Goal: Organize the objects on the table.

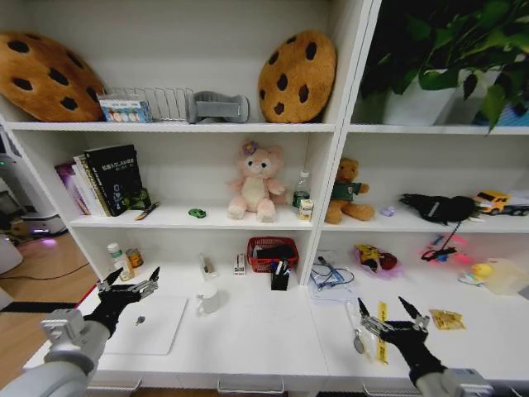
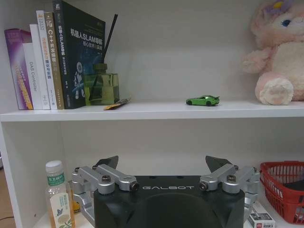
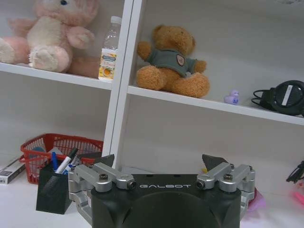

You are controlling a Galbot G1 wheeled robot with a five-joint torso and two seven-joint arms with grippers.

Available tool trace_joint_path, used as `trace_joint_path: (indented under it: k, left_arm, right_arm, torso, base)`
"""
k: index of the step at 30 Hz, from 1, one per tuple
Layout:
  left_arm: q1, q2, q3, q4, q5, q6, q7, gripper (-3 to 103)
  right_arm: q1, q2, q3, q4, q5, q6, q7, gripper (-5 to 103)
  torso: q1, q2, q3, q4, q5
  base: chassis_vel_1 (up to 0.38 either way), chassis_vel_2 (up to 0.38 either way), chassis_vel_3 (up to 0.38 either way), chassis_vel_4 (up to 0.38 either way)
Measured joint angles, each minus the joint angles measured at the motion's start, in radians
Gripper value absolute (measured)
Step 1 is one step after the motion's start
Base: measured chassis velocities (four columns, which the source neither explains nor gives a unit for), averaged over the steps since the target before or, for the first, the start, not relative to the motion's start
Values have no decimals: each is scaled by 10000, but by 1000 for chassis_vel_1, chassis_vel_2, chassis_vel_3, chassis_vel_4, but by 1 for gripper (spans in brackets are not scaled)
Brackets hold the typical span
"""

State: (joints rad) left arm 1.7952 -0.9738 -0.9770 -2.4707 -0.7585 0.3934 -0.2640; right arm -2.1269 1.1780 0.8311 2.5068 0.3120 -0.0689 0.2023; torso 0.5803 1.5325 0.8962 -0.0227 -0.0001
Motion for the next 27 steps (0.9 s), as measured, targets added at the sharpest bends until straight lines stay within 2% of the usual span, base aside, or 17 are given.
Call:
trace_joint_path:
  k: [3,7,27]
  left_arm:
    - [0,0,0,0,0,0,0,100]
    - [0,0,0,0,0,0,0,100]
    - [0,0,0,0,0,0,0,100]
  right_arm:
    - [-13,192,-71,-16,-638,465,-410,100]
    - [4,272,-49,-30,-785,698,-514,100]
    - [40,360,-101,-60,-865,751,-547,100]
  torso:
    - [0,1,-1,0,0]
    - [0,0,0,0,0]
    - [-1,1,-1,0,0]
  base:
    - [0,0,0,0]
    - [0,0,0,0]
    - [0,0,0,0]
